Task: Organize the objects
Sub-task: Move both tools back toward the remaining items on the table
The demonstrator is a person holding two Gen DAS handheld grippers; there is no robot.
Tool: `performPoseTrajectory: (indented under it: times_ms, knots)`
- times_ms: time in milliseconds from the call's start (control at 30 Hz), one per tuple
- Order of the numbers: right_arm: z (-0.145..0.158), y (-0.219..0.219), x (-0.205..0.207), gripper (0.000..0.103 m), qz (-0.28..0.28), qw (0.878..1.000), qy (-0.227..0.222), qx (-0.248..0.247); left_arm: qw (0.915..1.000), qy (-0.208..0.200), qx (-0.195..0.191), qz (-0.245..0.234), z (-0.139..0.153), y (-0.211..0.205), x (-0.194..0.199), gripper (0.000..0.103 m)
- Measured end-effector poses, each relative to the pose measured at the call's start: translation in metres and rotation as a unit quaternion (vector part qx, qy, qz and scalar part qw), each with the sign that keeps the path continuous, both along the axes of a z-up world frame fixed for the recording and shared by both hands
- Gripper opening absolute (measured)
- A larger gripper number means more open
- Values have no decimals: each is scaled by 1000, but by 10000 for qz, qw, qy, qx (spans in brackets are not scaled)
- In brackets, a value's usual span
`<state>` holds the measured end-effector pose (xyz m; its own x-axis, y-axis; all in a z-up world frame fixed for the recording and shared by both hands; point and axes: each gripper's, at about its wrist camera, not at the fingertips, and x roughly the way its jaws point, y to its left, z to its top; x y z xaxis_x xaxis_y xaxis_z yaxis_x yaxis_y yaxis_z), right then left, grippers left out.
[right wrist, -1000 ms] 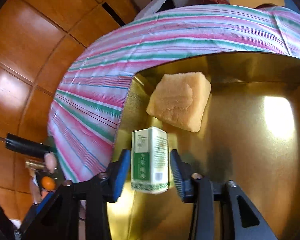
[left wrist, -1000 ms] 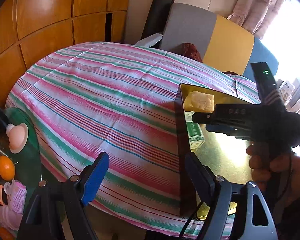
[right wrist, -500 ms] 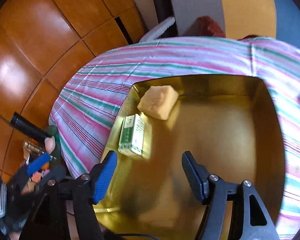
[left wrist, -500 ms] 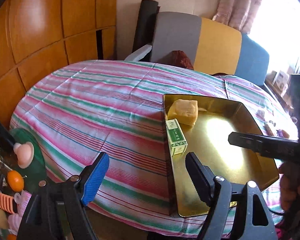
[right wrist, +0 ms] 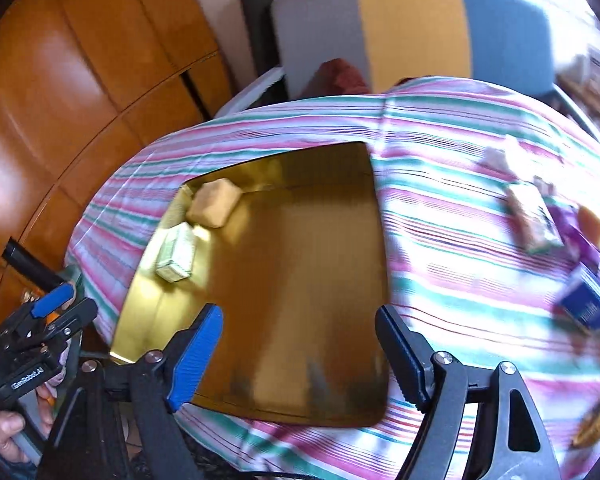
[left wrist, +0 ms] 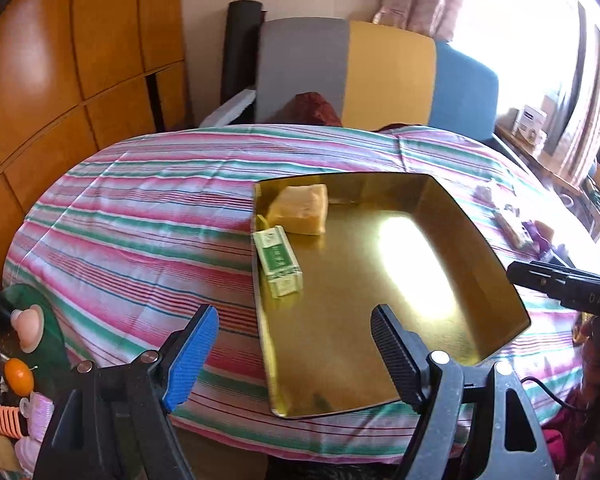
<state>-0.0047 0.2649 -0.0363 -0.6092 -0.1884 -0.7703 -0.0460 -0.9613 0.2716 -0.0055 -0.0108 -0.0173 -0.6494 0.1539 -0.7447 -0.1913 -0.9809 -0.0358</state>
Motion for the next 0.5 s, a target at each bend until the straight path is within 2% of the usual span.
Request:
performPoseTrajectory:
  times_ms: [267,500]
  knots:
    - [-9,54,27,84,-643,9979,-58,22,9995,-74,63,-308,-1,23,4,79]
    - [-5,112,57,87,-1377,9902,-64,213,9984,-146,60,-543,-3,40,3,79]
